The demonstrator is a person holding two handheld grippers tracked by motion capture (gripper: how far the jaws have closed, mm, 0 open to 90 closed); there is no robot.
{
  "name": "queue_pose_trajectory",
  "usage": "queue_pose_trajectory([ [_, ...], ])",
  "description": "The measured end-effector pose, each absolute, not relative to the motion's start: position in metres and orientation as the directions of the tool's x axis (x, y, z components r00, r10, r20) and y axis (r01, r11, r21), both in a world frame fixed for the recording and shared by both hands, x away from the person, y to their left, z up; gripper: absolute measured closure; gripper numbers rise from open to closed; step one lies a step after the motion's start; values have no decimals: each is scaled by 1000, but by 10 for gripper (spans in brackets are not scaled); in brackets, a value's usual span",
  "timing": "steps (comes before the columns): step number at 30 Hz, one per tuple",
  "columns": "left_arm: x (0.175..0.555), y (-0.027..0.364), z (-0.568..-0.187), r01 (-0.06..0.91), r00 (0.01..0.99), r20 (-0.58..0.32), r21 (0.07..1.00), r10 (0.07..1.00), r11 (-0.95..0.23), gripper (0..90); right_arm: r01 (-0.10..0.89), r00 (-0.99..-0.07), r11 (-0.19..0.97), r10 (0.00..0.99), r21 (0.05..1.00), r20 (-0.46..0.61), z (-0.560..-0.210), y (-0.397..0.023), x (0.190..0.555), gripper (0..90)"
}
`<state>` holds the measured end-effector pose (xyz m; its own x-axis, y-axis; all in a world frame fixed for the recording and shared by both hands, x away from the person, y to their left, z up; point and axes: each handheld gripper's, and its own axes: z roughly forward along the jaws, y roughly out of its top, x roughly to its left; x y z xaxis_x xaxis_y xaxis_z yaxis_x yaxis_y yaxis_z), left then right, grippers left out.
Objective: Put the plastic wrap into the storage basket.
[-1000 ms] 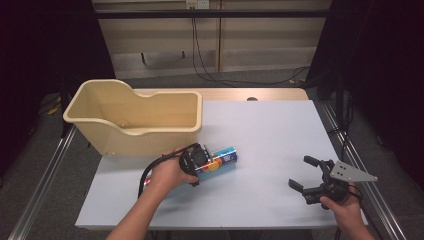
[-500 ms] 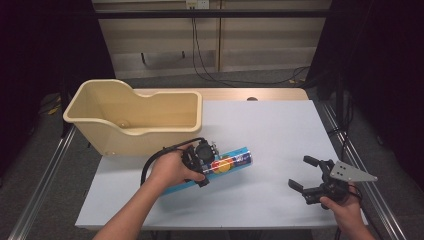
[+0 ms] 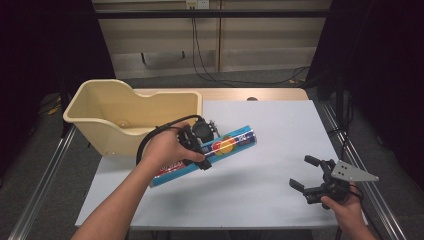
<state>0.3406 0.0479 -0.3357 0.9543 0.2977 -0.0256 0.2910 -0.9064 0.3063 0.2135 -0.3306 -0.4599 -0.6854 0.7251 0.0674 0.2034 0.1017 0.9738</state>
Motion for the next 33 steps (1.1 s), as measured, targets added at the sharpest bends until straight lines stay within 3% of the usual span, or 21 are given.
queue_pose_trajectory([
  [33, 372, 53, -273, 301, 952, -32, 275, 304, -913, 321, 209, -683, 103, 727, 972, 70, -461, -332, 215, 0],
])
